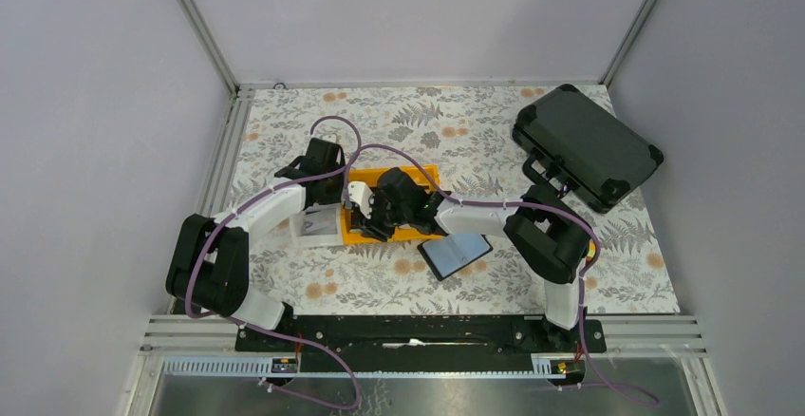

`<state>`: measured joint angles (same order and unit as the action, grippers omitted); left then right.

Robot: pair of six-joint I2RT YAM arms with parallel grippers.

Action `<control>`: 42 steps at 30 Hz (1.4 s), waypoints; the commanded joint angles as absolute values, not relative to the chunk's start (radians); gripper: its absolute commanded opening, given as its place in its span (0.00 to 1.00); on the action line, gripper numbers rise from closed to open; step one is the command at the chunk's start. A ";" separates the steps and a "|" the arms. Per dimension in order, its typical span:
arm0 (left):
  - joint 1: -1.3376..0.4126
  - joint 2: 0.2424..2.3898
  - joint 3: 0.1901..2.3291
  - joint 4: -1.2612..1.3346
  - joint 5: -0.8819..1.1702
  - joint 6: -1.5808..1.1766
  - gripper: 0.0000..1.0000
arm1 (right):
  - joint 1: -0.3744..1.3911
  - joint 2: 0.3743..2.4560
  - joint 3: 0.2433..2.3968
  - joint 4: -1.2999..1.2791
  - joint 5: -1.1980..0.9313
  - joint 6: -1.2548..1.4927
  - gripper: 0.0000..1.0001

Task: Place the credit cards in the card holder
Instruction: Pick up the credit card from the storage box.

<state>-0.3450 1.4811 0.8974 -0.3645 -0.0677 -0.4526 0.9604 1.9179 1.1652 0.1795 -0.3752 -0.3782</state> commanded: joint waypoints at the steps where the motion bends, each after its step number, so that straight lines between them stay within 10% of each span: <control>1: -0.331 1.461 0.927 -0.314 -0.040 -0.475 0.00 | 0.968 1.893 1.177 0.202 -0.374 -0.378 0.45; 15: -0.328 1.459 0.927 -0.313 -0.035 -0.474 0.00 | 0.968 1.913 1.247 0.127 -0.360 -0.397 0.69; 42: -0.325 1.460 0.927 -0.308 -0.018 -0.477 0.00 | 0.966 2.001 1.347 -0.042 -0.339 -0.384 0.85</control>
